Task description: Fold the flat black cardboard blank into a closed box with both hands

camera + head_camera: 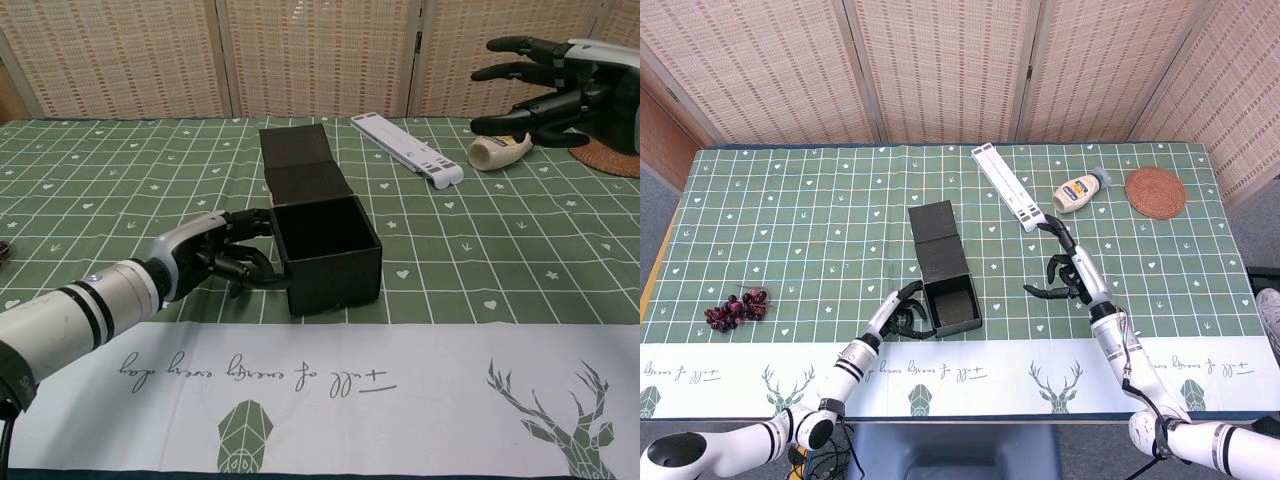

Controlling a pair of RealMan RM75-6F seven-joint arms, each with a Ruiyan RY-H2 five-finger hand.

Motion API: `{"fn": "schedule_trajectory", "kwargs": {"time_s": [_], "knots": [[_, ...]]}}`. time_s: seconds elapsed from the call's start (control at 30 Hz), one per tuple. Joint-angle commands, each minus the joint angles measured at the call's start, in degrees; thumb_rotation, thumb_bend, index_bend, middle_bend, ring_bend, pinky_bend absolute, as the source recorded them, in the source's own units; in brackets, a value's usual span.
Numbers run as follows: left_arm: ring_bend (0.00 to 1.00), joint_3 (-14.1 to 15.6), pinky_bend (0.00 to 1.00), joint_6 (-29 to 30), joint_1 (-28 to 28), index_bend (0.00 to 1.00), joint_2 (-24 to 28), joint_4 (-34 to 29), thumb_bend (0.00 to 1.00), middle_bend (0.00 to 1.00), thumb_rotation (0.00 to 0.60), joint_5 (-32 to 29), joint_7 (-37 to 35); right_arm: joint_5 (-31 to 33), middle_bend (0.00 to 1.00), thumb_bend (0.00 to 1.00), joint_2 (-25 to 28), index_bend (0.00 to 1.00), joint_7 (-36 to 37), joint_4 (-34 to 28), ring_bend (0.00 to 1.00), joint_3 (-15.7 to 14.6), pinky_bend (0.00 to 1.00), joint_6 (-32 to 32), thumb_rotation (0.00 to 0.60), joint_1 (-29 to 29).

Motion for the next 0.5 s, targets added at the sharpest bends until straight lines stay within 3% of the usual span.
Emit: {"fn": "schedule_trajectory", "kwargs": {"time_s": [0.03,0.17,0.5], "knots": [[0.5,-0.21,0.76,0.22,0.21,0.32,0.75,-0.52,0.06,0.36,0.6,0.49,-1.01,0.32,0.12,0.05,-0.22,0.0,-0.26,0.36,0.69,-0.15,1.0,-0.46,0.6,0.2],[0.5,0.06,0.76,0.67,0.54,0.32,2.78,-2.09,0.06,0.36,0.6,1.86,-2.43,1.32,0.13,0.1,-0.77,0.0,-1.61,1.42,0.69,-0.5,1.0,-1.66,0.6,0.89],[0.5,2.58,0.76,4.17,1.69,0.32,10.94,-10.34,0.06,0.36,0.6,8.04,-5.56,7.96,0.13,0.11,-4.5,0.0,-7.69,6.9,0.69,-0.32,1.0,-7.33,0.6,5.52]]}}
